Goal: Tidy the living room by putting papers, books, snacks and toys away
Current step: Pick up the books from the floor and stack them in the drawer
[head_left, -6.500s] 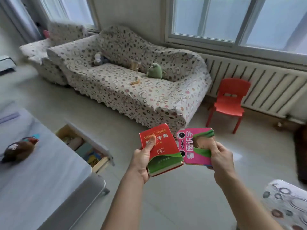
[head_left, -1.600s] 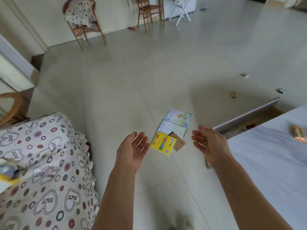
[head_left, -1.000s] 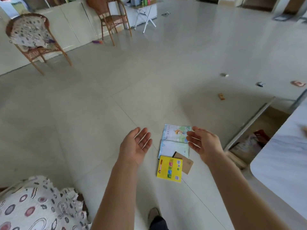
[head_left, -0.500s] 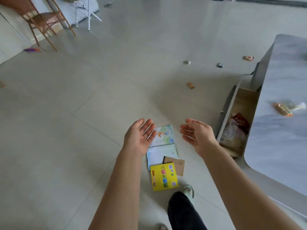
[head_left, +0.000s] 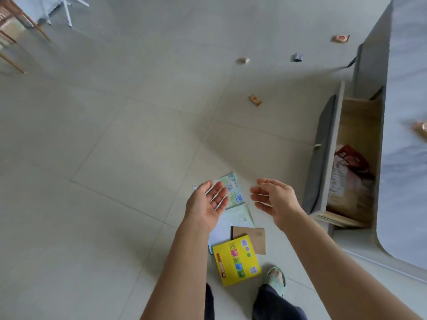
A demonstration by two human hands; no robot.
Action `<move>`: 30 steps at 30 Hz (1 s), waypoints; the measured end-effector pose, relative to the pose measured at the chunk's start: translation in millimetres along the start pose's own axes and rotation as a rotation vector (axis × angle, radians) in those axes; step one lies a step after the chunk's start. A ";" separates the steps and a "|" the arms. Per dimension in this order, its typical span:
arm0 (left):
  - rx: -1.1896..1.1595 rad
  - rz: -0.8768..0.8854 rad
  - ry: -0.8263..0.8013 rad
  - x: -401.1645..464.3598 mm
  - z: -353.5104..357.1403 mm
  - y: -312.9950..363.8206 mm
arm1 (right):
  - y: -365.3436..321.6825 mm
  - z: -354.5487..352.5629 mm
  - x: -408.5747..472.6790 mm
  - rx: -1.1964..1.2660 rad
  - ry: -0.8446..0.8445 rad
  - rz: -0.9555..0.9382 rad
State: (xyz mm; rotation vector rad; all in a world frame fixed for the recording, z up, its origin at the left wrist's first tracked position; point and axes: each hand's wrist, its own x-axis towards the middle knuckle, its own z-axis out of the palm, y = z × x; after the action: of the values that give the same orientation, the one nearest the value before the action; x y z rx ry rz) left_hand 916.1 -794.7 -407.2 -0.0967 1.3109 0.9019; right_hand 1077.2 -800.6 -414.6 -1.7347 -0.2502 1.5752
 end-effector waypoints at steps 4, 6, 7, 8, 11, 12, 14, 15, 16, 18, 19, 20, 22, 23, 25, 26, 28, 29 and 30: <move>0.119 -0.098 0.001 76.1 -2.2 7.7 | 23.6 22.7 64.6 -0.032 0.046 0.022; 0.187 -0.136 0.023 123.1 -9.8 10.1 | 41.8 35.2 100.8 -0.081 0.074 0.033; 0.216 -0.157 0.028 140.8 -10.6 9.9 | 49.6 39.0 116.0 -0.108 0.094 0.030; 0.288 -0.194 0.032 192.4 -22.3 7.4 | 77.4 52.9 161.1 -0.122 0.126 0.053; 0.388 -0.243 0.069 236.2 -41.6 1.2 | 108.0 60.1 193.8 -0.223 0.142 0.079; 0.441 -0.260 0.080 265.8 -51.5 -3.8 | 129.1 66.1 219.5 -0.266 0.148 0.086; 0.499 -0.291 0.108 315.4 -73.6 -13.2 | 162.9 75.0 257.9 -0.337 0.141 0.115; 0.517 -0.306 0.118 338.5 -84.1 -18.6 | 178.9 79.8 276.0 -0.368 0.132 0.127; 0.546 -0.320 0.114 359.0 -93.9 -25.5 | 194.5 83.1 293.9 -0.416 0.121 0.130; 0.554 -0.338 0.124 394.7 -113.5 -39.8 | 223.6 88.2 327.3 -0.549 0.090 0.116; 0.551 -0.347 0.128 410.8 -123.7 -49.2 | 238.3 90.3 344.0 -0.645 0.063 0.100; 0.561 -0.357 0.132 425.2 -133.9 -59.5 | 250.6 91.9 358.0 -0.760 0.037 0.080; 0.571 -0.377 0.141 448.1 -153.5 -82.5 | 276.6 94.1 386.2 -0.985 -0.022 0.035; 0.569 -0.394 0.147 456.1 -162.4 -94.5 | 286.5 95.3 398.2 -1.072 -0.051 0.018; 0.525 -0.439 0.155 470.2 -178.9 -119.3 | 305.0 96.9 422.5 -1.213 -0.120 0.032; 0.491 -0.456 0.156 476.0 -184.7 -129.6 | 310.5 97.7 431.7 -1.272 -0.149 0.032; 0.422 -0.466 0.166 488.3 -193.0 -147.4 | 318.1 100.4 446.9 -1.429 -0.226 0.004; 0.385 -0.460 0.173 494.8 -194.7 -154.8 | 320.1 101.9 453.3 -1.514 -0.266 -0.020; 0.356 -0.454 0.179 502.6 -196.7 -163.3 | 322.2 103.0 459.4 -1.585 -0.291 -0.056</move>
State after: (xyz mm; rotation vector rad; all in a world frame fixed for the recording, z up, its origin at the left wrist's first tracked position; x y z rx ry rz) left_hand 852.2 -750.9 -965.8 -0.1903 1.5164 0.2726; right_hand 973.8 -702.8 -967.1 -2.4134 -2.0966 1.5988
